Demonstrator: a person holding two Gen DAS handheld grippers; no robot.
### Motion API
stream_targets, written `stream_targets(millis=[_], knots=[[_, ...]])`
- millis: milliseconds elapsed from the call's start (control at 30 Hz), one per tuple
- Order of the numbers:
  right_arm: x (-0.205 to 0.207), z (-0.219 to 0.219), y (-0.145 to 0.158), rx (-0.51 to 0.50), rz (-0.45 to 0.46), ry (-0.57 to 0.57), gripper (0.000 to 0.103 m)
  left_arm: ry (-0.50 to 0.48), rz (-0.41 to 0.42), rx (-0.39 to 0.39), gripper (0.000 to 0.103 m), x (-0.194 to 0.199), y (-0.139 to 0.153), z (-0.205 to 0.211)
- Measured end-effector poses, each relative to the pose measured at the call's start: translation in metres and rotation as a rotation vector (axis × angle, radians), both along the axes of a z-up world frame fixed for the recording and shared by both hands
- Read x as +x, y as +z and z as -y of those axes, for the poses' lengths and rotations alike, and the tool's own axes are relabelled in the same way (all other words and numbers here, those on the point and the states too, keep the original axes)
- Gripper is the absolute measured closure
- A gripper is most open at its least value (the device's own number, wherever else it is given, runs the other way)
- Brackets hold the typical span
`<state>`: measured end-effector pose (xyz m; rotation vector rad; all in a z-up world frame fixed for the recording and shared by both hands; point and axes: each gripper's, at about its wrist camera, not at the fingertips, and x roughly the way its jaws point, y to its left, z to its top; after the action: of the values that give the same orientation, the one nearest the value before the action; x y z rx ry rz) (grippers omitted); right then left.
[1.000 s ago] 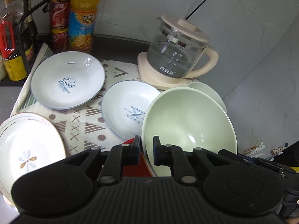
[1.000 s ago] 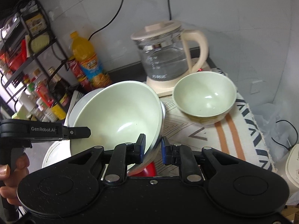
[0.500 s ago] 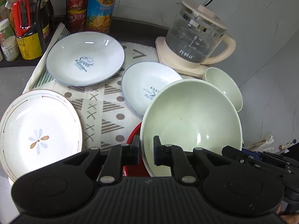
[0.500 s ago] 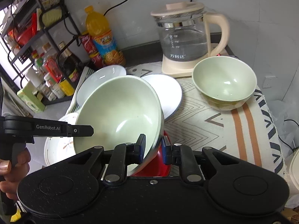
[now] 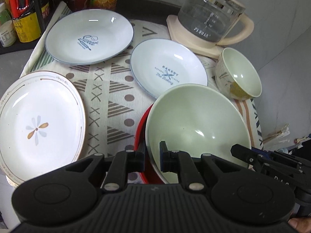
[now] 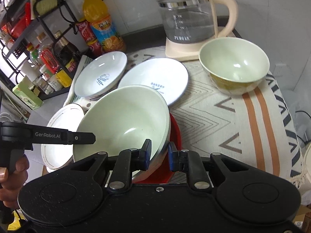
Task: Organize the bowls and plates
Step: 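Carry the large green bowl with both grippers and lower it into the red bowl, then open both grippers and move them toward the small pale green bowl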
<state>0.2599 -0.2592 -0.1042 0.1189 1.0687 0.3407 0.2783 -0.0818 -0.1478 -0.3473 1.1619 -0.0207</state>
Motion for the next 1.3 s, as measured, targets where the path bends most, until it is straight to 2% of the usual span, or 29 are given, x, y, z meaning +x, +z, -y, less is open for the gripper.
stream_targets(millis=[433, 833, 933, 1133, 1200, 1300], knots=[[0.005, -0.002, -0.007, 0.000, -0.026, -0.006, 0.081, -0.007, -0.065, -0.024, 0.090, 0.008, 0.005, -0.003], [0.006, -0.001, -0.006, 0.005, -0.021, -0.012, 0.081, -0.019, -0.029, -0.006, 0.085, 0.010, 0.022, -0.004], [0.007, 0.002, -0.002, 0.013, -0.025, -0.024, 0.078, -0.027, -0.016, -0.012, 0.083, 0.017, 0.023, -0.001], [0.009, 0.012, 0.014, 0.041, 0.028, -0.043, 0.068, -0.047, 0.030, 0.003, 0.063, 0.035, 0.032, 0.011], [0.011, 0.020, 0.015, 0.043, 0.031, -0.076, 0.059, -0.049, 0.050, 0.012, 0.052, 0.042, 0.035, 0.016], [0.013, 0.031, 0.016, 0.033, 0.047, -0.125, 0.046, -0.067, 0.075, 0.026, 0.044, 0.052, 0.038, 0.025]])
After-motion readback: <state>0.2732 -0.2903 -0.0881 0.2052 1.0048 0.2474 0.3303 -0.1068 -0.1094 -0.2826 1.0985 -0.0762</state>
